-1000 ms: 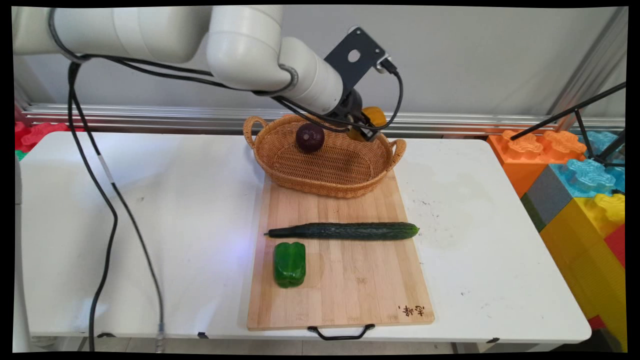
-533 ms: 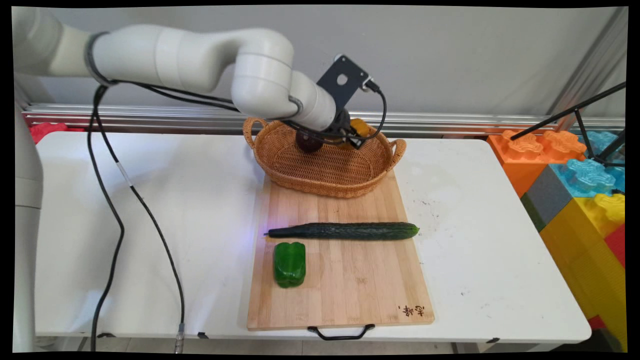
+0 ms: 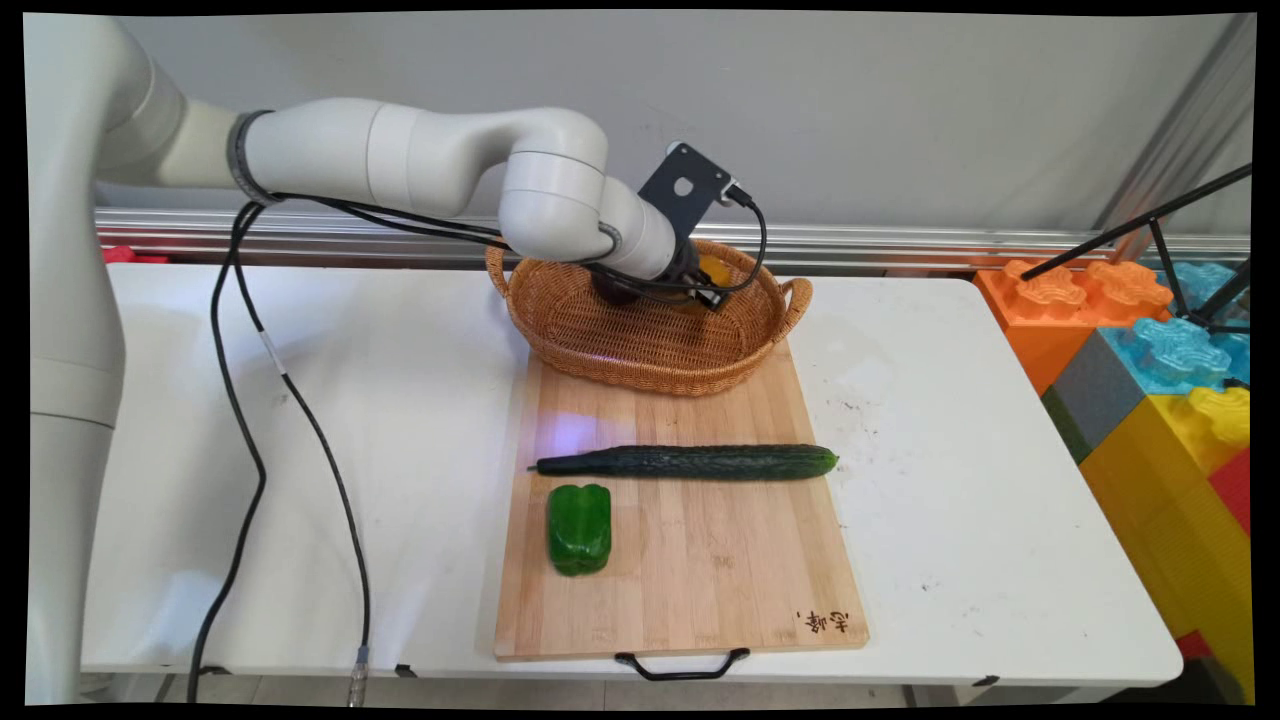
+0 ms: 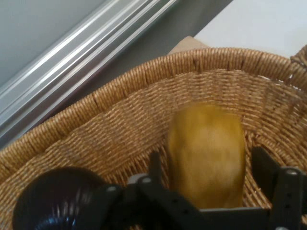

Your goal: Place the picked object in the vegetable basket

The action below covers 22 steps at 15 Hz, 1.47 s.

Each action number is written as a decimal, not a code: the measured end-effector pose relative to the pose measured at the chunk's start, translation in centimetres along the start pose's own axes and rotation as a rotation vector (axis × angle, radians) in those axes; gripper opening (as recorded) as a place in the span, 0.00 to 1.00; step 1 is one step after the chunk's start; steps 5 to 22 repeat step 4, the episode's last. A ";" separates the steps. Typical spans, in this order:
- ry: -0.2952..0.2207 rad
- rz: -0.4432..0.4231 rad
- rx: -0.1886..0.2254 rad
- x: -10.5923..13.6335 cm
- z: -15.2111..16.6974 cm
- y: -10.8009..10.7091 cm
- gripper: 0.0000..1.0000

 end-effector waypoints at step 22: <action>0.003 -0.007 -0.020 0.4 0.6 0.4 1.00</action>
